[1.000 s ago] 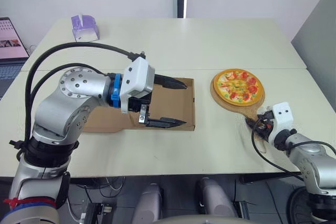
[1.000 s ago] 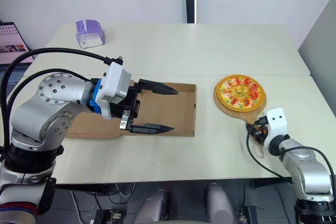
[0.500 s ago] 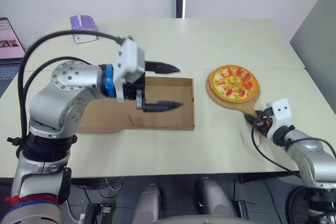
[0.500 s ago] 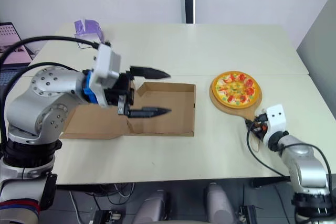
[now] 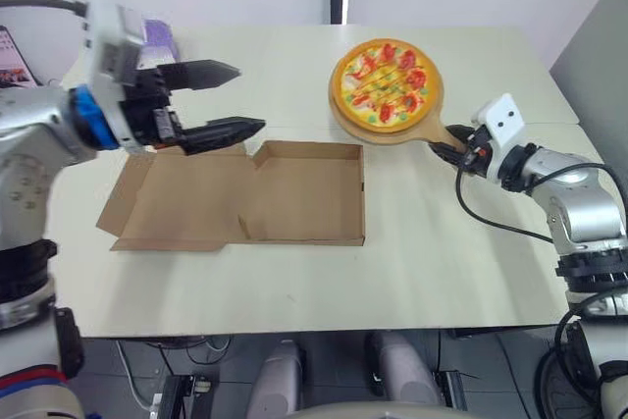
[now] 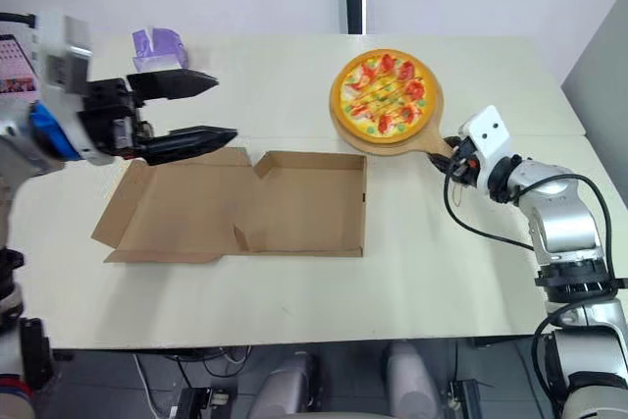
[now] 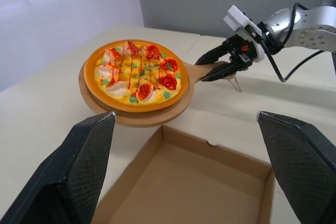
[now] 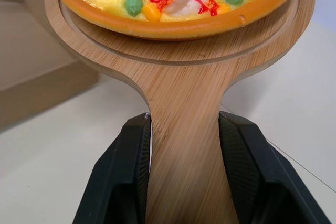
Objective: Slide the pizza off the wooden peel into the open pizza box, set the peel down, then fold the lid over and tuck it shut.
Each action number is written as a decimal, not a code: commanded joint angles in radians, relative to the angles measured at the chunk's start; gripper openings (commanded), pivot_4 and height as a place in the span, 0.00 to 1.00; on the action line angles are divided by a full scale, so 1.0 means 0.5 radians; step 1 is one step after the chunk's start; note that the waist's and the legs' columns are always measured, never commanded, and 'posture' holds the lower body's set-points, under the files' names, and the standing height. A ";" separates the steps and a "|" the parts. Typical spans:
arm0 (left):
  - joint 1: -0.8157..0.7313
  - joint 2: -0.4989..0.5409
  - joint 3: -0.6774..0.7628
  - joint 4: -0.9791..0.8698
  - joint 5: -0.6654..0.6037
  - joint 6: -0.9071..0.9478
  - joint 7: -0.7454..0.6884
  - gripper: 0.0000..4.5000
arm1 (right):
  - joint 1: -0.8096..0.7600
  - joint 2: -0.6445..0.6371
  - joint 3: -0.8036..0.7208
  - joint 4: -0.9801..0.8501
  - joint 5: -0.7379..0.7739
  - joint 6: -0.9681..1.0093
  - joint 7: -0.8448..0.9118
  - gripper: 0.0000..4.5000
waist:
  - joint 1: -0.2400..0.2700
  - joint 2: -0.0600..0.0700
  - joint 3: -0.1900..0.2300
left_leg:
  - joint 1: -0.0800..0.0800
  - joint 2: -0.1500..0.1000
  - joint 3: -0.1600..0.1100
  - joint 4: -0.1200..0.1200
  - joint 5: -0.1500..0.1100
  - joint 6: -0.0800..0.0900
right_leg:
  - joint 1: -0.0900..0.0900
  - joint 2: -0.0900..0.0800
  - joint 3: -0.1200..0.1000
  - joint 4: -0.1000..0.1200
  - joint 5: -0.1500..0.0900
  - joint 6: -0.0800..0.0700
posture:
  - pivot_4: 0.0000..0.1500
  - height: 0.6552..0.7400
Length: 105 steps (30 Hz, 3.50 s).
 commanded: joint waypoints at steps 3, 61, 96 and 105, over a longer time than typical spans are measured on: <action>0.163 0.163 0.176 -0.123 -0.066 0.062 -0.015 1.00 | -0.143 0.046 0.035 -0.091 -0.034 -0.211 0.089 0.36 | 0.009 0.000 0.000 | 0.000 0.000 -0.001 0.000 0.000 0.000 | 0.000 0.000 -0.001 0.000 0.000 0.000 | 1.00 1.00; 0.053 0.000 -0.197 -0.048 0.075 -0.247 -0.174 1.00 | -0.177 0.032 -0.250 0.126 -0.211 -0.677 -0.268 0.36 | 0.038 0.000 0.001 | 0.001 0.000 0.000 0.002 0.000 -0.001 | 0.001 0.000 0.000 0.004 0.000 -0.001 | 1.00 1.00; 0.010 -0.528 -0.280 -0.136 0.126 -0.117 0.125 1.00 | 0.574 -0.445 -0.707 -0.656 0.264 0.464 -0.243 0.99 | -0.011 0.001 0.000 | 0.018 0.000 0.029 0.001 0.001 0.002 | 0.003 0.005 0.035 0.010 -0.006 0.010 | 1.00 1.00; 0.648 -0.665 0.765 -0.548 -0.482 0.566 1.242 1.00 | -0.179 -0.165 -0.148 -0.332 0.280 0.264 0.121 0.99 | -0.014 -0.006 0.003 | 0.020 0.002 0.033 0.001 0.000 0.001 | 0.001 0.004 0.041 0.011 0.000 0.005 | 1.00 1.00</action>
